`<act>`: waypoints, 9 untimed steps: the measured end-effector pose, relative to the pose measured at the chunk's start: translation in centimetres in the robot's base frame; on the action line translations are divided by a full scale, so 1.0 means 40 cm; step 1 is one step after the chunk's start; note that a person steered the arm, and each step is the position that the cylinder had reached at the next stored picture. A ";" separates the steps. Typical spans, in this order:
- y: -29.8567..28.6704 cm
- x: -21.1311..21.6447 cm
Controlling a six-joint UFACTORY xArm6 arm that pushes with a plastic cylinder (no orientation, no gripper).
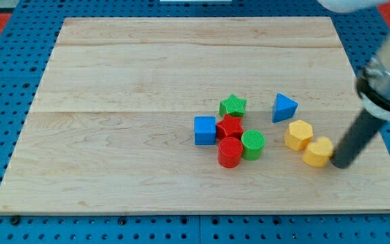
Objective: Move the yellow blocks to the green circle
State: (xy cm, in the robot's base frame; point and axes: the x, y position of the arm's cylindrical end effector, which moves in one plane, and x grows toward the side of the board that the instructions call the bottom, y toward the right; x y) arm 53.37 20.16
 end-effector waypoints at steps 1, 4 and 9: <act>-0.084 -0.071; 0.004 -0.054; -0.015 0.043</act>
State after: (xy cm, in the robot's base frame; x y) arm 55.08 19.55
